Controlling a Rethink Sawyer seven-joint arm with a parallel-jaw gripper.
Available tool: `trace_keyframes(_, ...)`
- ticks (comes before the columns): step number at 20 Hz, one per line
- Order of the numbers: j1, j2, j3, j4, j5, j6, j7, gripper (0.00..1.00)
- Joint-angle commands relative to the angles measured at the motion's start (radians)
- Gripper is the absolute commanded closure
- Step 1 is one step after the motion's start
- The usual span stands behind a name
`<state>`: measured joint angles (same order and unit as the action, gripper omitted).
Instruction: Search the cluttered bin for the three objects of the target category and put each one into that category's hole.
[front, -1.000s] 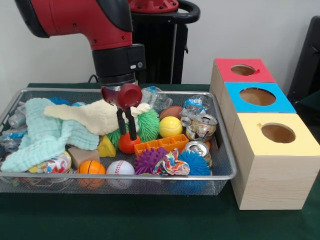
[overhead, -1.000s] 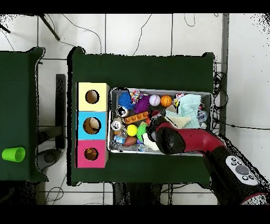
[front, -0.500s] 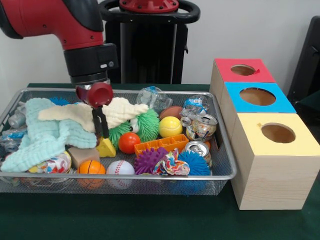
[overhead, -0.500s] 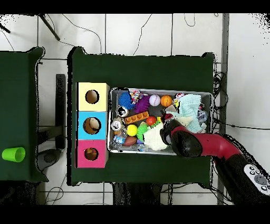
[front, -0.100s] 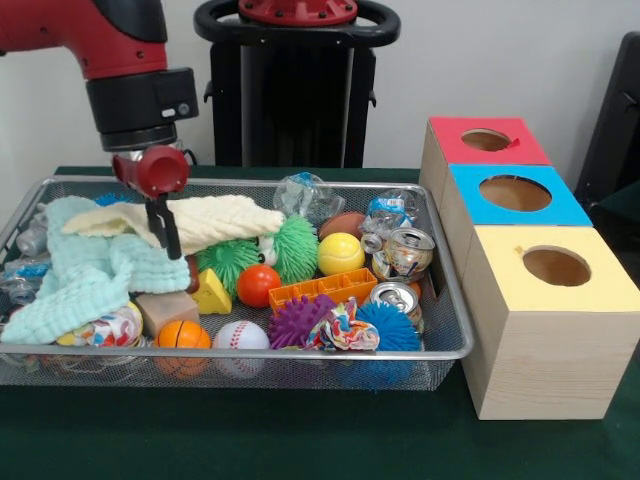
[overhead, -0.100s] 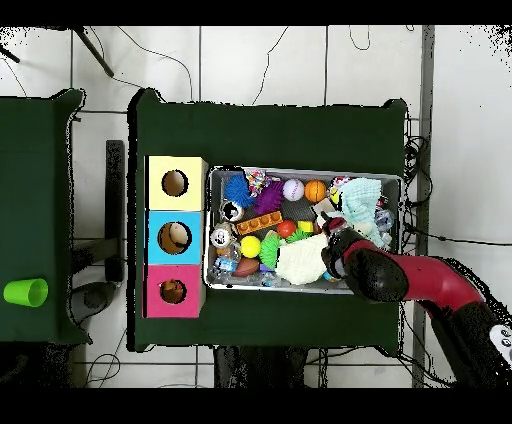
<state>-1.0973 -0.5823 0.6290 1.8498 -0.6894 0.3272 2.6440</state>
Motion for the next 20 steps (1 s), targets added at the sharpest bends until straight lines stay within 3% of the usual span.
trace_keyframes(1, -0.035, -0.034, 0.091, 0.074, -0.053, 0.097, -0.293, 0.0)
trace_keyframes(6, -0.022, -0.073, 0.104, 0.083, -0.019, 0.126, -0.287, 0.0)
trace_keyframes(12, 0.027, -0.038, 0.052, 0.063, -0.077, 0.064, -0.239, 0.0)
trace_keyframes(16, 0.0, -0.066, 0.09, 0.065, -0.034, 0.116, -0.284, 0.0)
trace_keyframes(20, 0.004, -0.049, 0.081, 0.041, -0.053, 0.116, -0.299, 0.0)
